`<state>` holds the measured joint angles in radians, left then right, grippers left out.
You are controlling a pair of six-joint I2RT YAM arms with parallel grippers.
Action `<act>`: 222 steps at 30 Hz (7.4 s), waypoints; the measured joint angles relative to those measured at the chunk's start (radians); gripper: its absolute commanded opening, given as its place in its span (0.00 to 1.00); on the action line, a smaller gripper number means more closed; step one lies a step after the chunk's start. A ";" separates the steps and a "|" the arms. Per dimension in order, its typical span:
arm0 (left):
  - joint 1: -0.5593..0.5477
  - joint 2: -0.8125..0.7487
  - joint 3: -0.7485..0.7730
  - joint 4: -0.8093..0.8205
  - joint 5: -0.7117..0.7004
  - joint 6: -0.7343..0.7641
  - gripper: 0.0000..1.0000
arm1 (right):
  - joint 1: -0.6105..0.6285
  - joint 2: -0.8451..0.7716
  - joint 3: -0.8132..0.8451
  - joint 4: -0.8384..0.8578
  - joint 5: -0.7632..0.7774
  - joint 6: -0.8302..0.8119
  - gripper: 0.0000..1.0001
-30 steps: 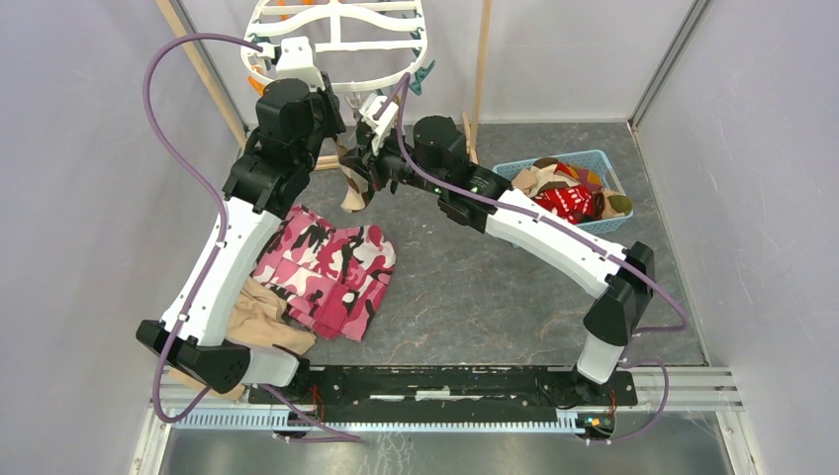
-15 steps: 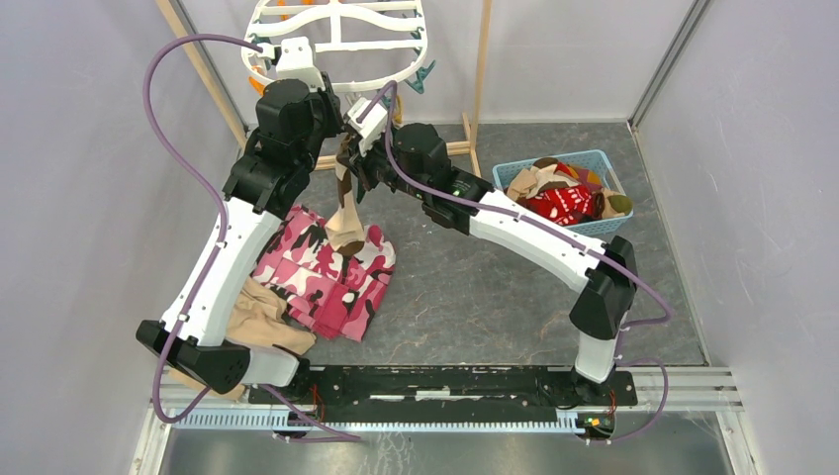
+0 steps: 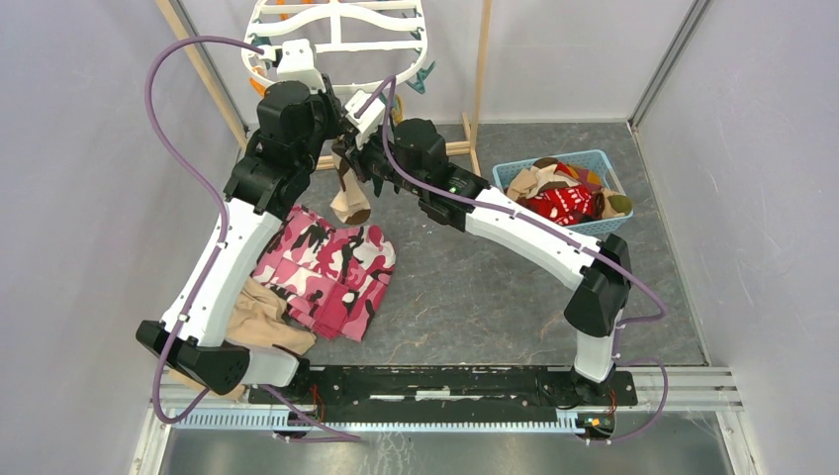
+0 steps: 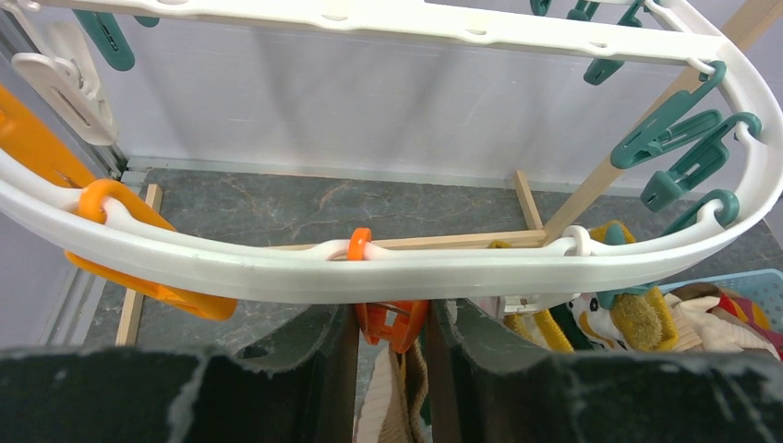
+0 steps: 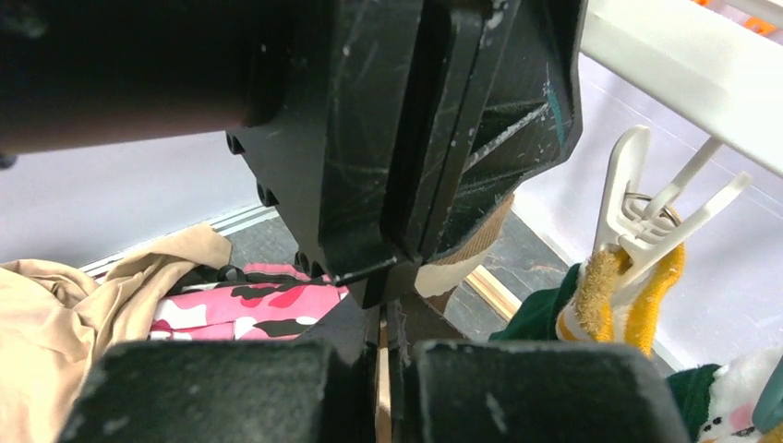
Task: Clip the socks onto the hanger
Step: Clamp the sock onto the hanger, then pick up the sock from the bin.
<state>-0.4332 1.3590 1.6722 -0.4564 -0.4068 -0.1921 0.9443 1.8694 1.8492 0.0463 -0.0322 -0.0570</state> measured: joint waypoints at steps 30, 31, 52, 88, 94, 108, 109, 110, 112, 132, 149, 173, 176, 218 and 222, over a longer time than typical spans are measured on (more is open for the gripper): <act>0.000 -0.012 -0.008 0.003 0.025 -0.026 0.02 | 0.000 0.014 -0.032 0.079 -0.028 -0.104 0.00; 0.000 -0.012 -0.008 0.003 0.026 -0.027 0.02 | 0.000 0.014 -0.039 0.079 -0.029 -0.106 0.00; 0.000 -0.033 -0.021 0.017 0.050 -0.054 0.02 | -0.016 0.026 -0.049 0.127 -0.073 -0.151 0.00; 0.000 -0.033 -0.027 0.018 0.068 -0.055 0.02 | -0.030 0.026 -0.041 0.165 -0.082 -0.229 0.00; 0.002 -0.033 -0.030 0.020 0.068 -0.055 0.02 | -0.034 0.026 -0.034 0.170 -0.081 -0.240 0.00; 0.002 -0.032 -0.035 0.021 0.068 -0.055 0.02 | -0.037 0.026 -0.028 0.161 -0.061 -0.347 0.00; 0.002 -0.032 -0.035 0.021 0.068 -0.055 0.02 | -0.037 0.026 -0.028 0.161 -0.061 -0.353 0.00; 0.002 -0.032 -0.036 0.022 0.068 -0.055 0.02 | -0.037 0.026 -0.028 0.161 -0.061 -0.358 0.00; 0.002 -0.032 -0.036 0.024 0.068 -0.055 0.02 | -0.037 0.026 -0.023 0.155 -0.060 -0.367 0.00; 0.008 -0.040 -0.037 0.032 0.068 -0.068 0.64 | -0.037 0.026 -0.019 0.146 -0.061 -0.379 0.00; 0.007 -0.160 -0.090 0.032 0.115 -0.077 0.80 | -0.045 0.015 -0.019 0.107 -0.101 -0.365 0.50; 0.005 -0.716 -0.665 0.194 0.515 -0.026 0.94 | -0.366 -0.251 -0.020 -0.613 -0.866 -0.650 0.81; 0.005 -0.805 -0.845 0.283 0.581 -0.032 0.96 | -0.493 -0.375 -0.138 -0.675 -0.907 -0.704 0.82; 0.005 -0.864 -1.101 0.091 0.357 -0.090 1.00 | -0.921 -0.092 -0.375 -0.635 -0.383 -0.679 0.71; 0.005 -0.863 -1.101 0.091 0.356 -0.090 1.00 | -0.862 -0.068 -0.370 -0.636 -0.300 -0.705 0.70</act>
<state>-0.4278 0.4957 0.5713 -0.3656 -0.0505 -0.2825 0.0826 1.8015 1.4796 -0.5892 -0.3325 -0.7616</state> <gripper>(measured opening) 0.994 0.712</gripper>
